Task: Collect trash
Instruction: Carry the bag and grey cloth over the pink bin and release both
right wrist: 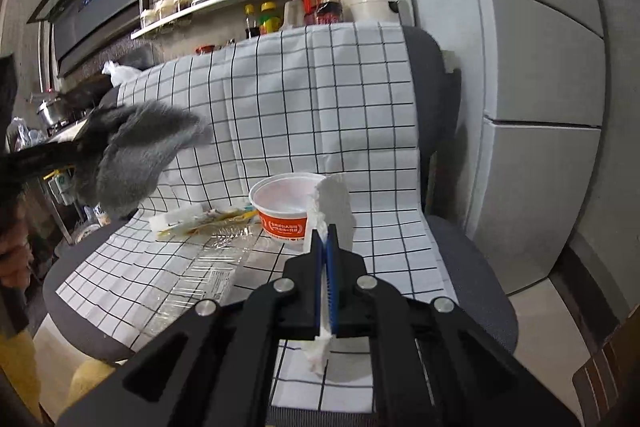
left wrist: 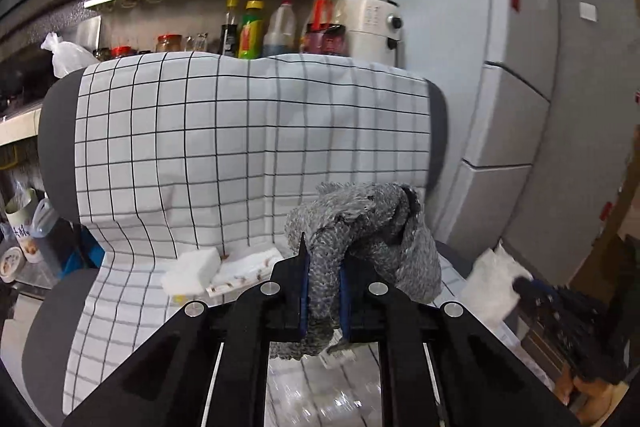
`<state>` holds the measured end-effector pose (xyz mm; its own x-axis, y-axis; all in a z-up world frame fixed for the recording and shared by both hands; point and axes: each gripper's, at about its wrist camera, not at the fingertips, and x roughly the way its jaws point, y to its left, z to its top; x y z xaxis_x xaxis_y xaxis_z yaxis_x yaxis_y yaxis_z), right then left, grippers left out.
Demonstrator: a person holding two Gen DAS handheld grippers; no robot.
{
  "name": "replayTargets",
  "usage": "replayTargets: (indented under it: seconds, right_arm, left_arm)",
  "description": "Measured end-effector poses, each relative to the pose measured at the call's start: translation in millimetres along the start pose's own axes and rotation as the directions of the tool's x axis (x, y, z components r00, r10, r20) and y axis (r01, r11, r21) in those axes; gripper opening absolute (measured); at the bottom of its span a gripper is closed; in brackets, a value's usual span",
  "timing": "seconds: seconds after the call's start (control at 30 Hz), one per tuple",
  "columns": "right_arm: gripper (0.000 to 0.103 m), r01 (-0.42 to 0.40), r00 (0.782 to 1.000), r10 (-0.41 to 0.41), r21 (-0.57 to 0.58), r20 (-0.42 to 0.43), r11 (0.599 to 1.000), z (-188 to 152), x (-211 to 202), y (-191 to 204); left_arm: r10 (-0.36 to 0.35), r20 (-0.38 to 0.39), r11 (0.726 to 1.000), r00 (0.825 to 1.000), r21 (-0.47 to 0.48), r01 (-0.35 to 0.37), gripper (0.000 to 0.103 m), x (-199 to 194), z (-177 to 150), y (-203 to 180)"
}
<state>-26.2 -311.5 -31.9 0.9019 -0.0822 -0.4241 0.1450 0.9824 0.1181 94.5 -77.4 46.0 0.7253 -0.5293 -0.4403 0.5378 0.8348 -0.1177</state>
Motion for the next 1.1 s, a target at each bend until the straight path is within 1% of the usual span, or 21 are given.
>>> replayTargets:
  seconds: [0.1, 0.17, 0.23, 0.3, 0.4, 0.43, 0.5, 0.53, 0.63, 0.67, 0.73, 0.87, 0.93, 0.97, 1.0, 1.1]
  right_arm:
    - [0.003, 0.019, 1.000, -0.019, 0.009, -0.001, 1.000, -4.1, -18.0, -7.0]
    - [0.003, 0.044, 0.999, -0.043, 0.018, -0.011, 0.999, -10.7, -31.8, -14.6]
    - [0.003, 0.085, 0.996, -0.084, 0.027, -0.027, 0.996, -21.0, -47.9, -24.6]
    - [0.003, 0.127, 0.991, -0.125, 0.035, -0.046, 0.991, -30.6, -60.8, -33.9]
    - [0.003, 0.210, 0.975, -0.206, 0.053, -0.078, 0.976, -49.3, -82.5, -54.2]
    - [0.003, 0.248, 0.966, -0.241, 0.063, -0.096, 0.967, -57.7, -90.9, -64.4]
    - [0.003, 0.297, 0.950, -0.287, 0.079, -0.119, 0.951, -69.9, -101.6, -79.6]
    - [0.003, 0.335, 0.936, -0.322, 0.084, -0.141, 0.938, -78.1, -107.3, -90.6]
    - [0.003, 0.407, 0.904, -0.385, 0.095, -0.189, 0.909, -99.1, -117.5, -112.9]
    - [0.003, 0.432, 0.890, -0.405, 0.102, -0.208, 0.896, -106.9, -120.5, -121.9]
    - [0.003, 0.477, 0.863, -0.442, 0.105, -0.243, 0.873, -121.7, -123.6, -136.5]
    - [0.004, 0.525, 0.826, -0.473, 0.111, -0.306, 0.844, -144.9, -121.0, -155.1]
    - [0.014, 0.528, 0.820, -0.461, 0.137, -0.340, 0.838, -153.8, -117.3, -164.3]
    - [0.028, 0.526, 0.819, -0.448, 0.159, -0.359, 0.835, -159.1, -115.5, -170.0]
    - [0.038, 0.521, 0.823, -0.434, 0.180, -0.367, 0.835, -162.9, -115.2, -173.4]
    - [0.038, 0.518, 0.825, -0.426, 0.198, -0.371, 0.832, -165.6, -115.8, -176.3]
  left_arm:
    - [0.021, -0.024, 1.000, 0.999, 0.004, -0.021, 0.012, -5.4, -22.3, -15.7]
    - [0.013, -0.045, 1.000, 0.999, 0.000, -0.013, 0.012, -6.4, -44.7, -28.6]
    - [-0.028, -0.073, 0.999, 0.997, -0.020, 0.027, 0.012, -3.7, -66.5, -42.3]
    - [-0.080, -0.094, 0.996, 0.992, -0.034, 0.077, 0.012, 1.0, -80.2, -53.2]
    - [-0.152, -0.124, 0.988, 0.981, -0.017, 0.151, 0.012, 9.8, -101.5, -80.7]
    - [-0.171, -0.134, 0.985, 0.976, -0.009, 0.171, 0.012, 12.2, -106.3, -88.6]
    - [-0.211, -0.153, 0.977, 0.965, 0.009, 0.215, 0.012, 16.8, -113.9, -104.9]
    - [-0.230, -0.163, 0.971, 0.959, 0.021, 0.237, 0.012, 18.5, -117.2, -114.7]
    - [-0.273, -0.191, 0.956, 0.943, 0.058, 0.289, 0.012, 23.0, -125.2, -140.9]
    - [-0.280, -0.196, 0.953, 0.940, 0.065, 0.297, 0.012, 23.2, -127.8, -147.3]
    - [-0.296, -0.212, 0.945, 0.931, 0.077, 0.318, 0.012, 26.5, -131.5, -159.7]
    - [-0.318, -0.244, 0.932, 0.916, 0.096, 0.349, 0.012, 34.9, -137.9, -180.2]
    - [-0.325, -0.255, 0.927, 0.911, 0.107, 0.360, 0.012, 37.2, -140.3, -187.8]
    - [-0.329, -0.261, 0.924, 0.908, 0.112, 0.367, 0.012, 37.1, -141.5, -190.8]
    - [-0.333, -0.267, 0.921, 0.904, 0.115, 0.373, 0.012, 38.0, -142.5, -194.2]
    - [-0.343, -0.280, 0.913, 0.897, 0.123, 0.388, 0.012, 40.6, -144.9, -200.3]
